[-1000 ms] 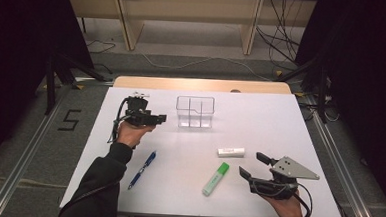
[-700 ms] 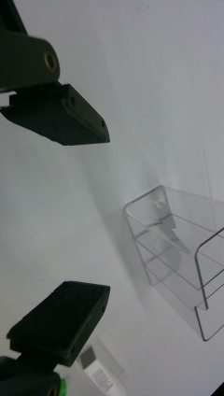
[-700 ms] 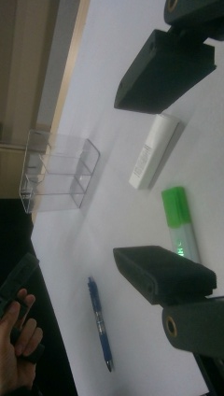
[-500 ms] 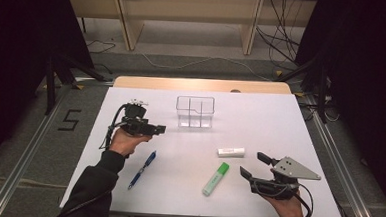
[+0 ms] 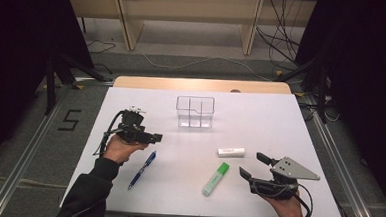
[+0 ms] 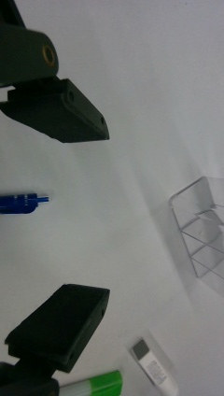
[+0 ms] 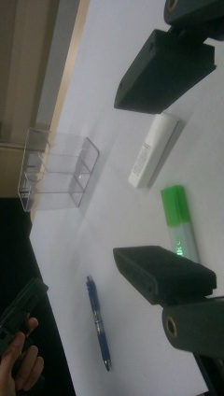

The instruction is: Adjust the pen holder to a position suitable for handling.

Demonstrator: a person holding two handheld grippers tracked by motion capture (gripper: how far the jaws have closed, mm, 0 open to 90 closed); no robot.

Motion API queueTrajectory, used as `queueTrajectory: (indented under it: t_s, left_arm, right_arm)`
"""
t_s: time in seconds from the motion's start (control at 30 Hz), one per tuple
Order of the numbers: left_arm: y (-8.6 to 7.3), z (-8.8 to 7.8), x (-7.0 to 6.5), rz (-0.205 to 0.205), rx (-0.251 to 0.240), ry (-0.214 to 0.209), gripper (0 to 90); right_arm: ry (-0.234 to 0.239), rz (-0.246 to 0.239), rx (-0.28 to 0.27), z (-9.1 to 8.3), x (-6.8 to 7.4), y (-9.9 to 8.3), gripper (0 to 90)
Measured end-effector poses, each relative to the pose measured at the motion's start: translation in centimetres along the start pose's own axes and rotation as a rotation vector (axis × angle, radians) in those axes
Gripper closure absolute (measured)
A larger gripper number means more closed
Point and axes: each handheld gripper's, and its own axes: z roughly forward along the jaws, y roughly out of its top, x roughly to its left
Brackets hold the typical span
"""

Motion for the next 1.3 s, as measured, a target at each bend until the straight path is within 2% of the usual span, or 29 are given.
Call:
queueTrajectory:
  t_s: [0.2,0.47,0.87,0.93,1.03,1.3]
  left_arm:
    - [-0.5,-0.6,-0.2,0.012,0.012,0.0,19.3]
    - [-1.5,-0.7,-0.8,0.034,0.09,0.0,19.6]
    - [-4.0,-0.5,-1.9,0.088,0.156,0.006,20.4]
    - [-4.4,-0.6,-1.9,0.081,0.141,0.02,21.4]
    - [-4.7,-0.7,-1.9,0.077,0.142,0.017,22.0]
    - [-5.3,-0.5,-2.0,0.086,0.191,0.038,23.6]
  right_arm:
    - [0.001,0.0,-0.001,0.0,0.0,0.0,24.4]
    - [-0.001,-0.001,-0.004,0.0,0.0,0.0,24.4]
    - [-0.005,-0.005,0.011,-0.1,0.0,-0.2,24.4]
    - [-0.003,-0.002,0.012,-0.1,0.0,-0.3,24.4]
    - [-0.003,-0.002,0.02,-0.1,0.0,-0.2,24.4]
    - [0.004,-0.005,0.02,0.1,0.1,-0.2,24.4]
